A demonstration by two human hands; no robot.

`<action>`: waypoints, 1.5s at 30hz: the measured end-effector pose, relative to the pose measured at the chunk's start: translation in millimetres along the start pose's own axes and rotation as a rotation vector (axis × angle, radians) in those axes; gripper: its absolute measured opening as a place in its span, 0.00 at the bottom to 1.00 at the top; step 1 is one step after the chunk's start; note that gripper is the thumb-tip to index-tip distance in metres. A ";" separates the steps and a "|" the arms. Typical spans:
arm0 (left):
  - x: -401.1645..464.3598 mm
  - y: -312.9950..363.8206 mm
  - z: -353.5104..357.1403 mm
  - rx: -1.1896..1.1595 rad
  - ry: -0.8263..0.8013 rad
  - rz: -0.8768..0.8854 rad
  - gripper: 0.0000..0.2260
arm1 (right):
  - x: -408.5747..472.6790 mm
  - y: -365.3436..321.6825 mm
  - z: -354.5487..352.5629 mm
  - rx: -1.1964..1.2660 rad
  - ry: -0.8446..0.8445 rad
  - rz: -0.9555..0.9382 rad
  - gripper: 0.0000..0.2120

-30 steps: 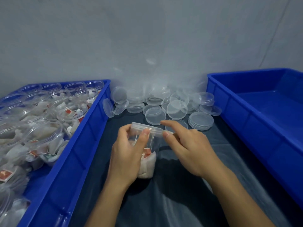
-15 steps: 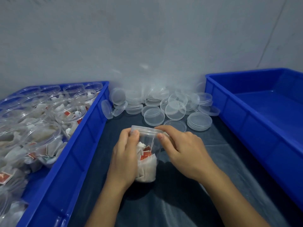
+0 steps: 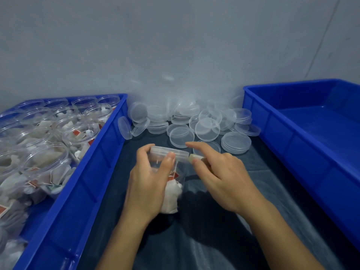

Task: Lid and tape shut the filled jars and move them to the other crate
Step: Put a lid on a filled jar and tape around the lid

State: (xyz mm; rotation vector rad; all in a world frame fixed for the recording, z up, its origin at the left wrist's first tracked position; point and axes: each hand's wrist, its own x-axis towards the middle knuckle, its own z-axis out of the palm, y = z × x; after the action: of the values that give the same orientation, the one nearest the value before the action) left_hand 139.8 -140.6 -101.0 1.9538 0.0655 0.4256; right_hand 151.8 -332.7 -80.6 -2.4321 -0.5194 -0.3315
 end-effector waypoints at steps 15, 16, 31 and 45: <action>-0.1 -2.9 -4.9 -0.183 -0.134 -0.054 0.21 | -0.2 -0.8 8.9 -0.086 0.042 0.009 0.14; -0.8 -1.3 -5.3 -0.139 -0.127 -0.034 0.22 | -0.9 -0.4 9.0 -0.092 0.049 0.007 0.14; 4.1 0.9 -1.3 0.008 -0.129 -0.038 0.32 | -4.1 10.2 -3.3 -0.083 0.019 -0.012 0.19; 5.3 1.9 -6.0 -0.483 -0.312 -0.310 0.39 | -0.9 11.6 5.8 -0.030 -0.044 0.015 0.21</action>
State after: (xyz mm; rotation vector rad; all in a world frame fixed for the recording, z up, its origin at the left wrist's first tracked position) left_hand 142.6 -135.0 -95.8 1.4792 0.0574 -0.0699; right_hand 156.8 -337.8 -91.6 -2.4761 -0.5188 -0.2816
